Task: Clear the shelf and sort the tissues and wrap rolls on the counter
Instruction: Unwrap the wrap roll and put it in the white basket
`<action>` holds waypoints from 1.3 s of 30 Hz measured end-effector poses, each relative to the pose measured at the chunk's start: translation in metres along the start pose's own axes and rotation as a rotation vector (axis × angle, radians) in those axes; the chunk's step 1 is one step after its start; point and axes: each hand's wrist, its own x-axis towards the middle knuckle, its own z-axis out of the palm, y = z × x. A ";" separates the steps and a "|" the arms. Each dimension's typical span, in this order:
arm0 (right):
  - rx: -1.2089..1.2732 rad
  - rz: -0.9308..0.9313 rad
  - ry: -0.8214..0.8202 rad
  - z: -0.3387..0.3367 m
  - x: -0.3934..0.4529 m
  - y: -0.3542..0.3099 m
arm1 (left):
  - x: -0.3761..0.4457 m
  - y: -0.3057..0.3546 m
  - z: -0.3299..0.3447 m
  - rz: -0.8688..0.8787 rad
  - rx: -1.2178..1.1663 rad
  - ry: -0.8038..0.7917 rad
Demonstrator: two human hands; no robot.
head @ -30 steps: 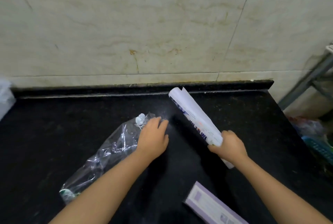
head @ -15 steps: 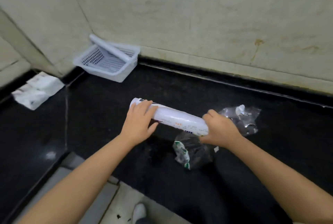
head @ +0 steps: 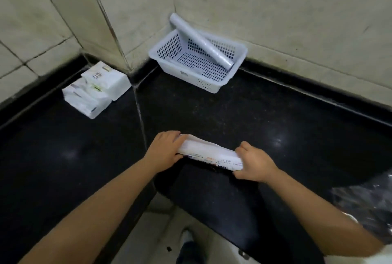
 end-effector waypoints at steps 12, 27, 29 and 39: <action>0.017 -0.102 0.287 0.000 -0.009 -0.027 | 0.005 -0.022 0.008 -0.043 -0.164 0.032; -0.008 0.011 0.070 0.008 0.014 -0.038 | -0.023 -0.037 0.002 -0.328 -0.202 -0.039; 0.001 0.022 0.101 -0.001 0.005 -0.033 | -0.025 -0.034 -0.001 -0.295 -0.203 0.017; 0.379 0.178 0.362 -0.104 0.006 -0.019 | 0.037 -0.034 -0.088 -0.143 -0.318 0.350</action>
